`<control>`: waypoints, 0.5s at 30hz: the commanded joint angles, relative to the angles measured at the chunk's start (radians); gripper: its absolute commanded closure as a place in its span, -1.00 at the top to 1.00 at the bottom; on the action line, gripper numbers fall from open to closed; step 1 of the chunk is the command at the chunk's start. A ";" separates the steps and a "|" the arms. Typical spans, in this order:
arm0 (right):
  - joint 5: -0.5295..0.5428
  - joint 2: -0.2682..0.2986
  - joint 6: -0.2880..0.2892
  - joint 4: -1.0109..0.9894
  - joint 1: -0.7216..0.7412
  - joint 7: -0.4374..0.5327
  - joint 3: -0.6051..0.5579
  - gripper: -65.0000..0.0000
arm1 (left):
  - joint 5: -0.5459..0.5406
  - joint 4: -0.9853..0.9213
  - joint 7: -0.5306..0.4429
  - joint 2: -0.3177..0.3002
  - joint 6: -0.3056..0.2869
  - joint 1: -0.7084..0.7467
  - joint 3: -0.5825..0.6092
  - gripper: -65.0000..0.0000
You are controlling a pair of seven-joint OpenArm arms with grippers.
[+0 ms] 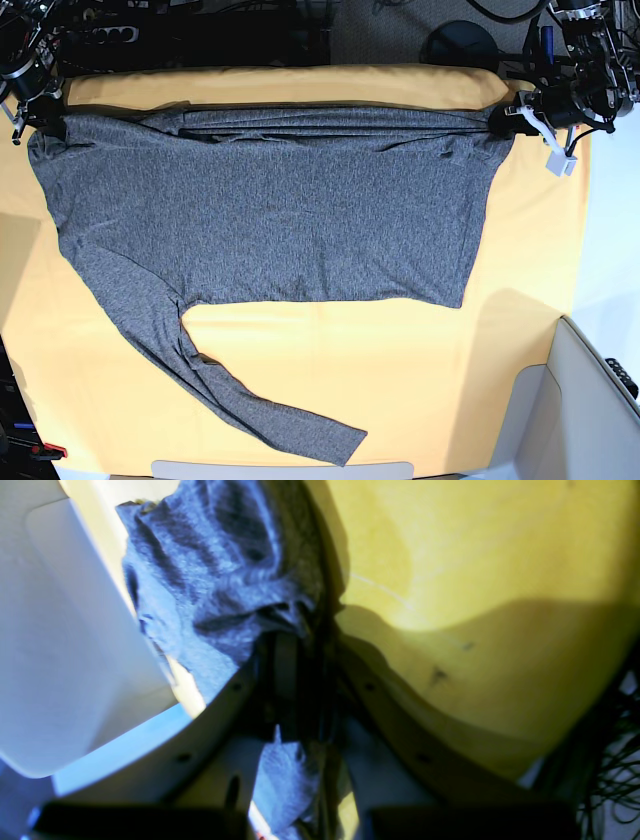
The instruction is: Fold the T-shirt properly
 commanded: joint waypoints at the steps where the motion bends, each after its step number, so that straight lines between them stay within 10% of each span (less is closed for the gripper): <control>1: -0.174 -0.021 -0.139 -0.060 -0.024 0.023 -0.020 -0.99 | 0.044 0.008 0.001 -0.024 0.006 0.001 -0.009 -0.79; 7: -0.173 -0.024 -0.138 -0.084 -0.006 -0.093 -0.016 -0.50 | 0.044 0.008 0.002 -0.025 0.006 0.001 -0.009 -0.36; 15: -0.173 -0.047 -0.138 -0.083 -0.021 -0.099 -0.019 -0.35 | 0.044 0.010 0.005 -0.030 0.006 0.001 -0.014 -0.35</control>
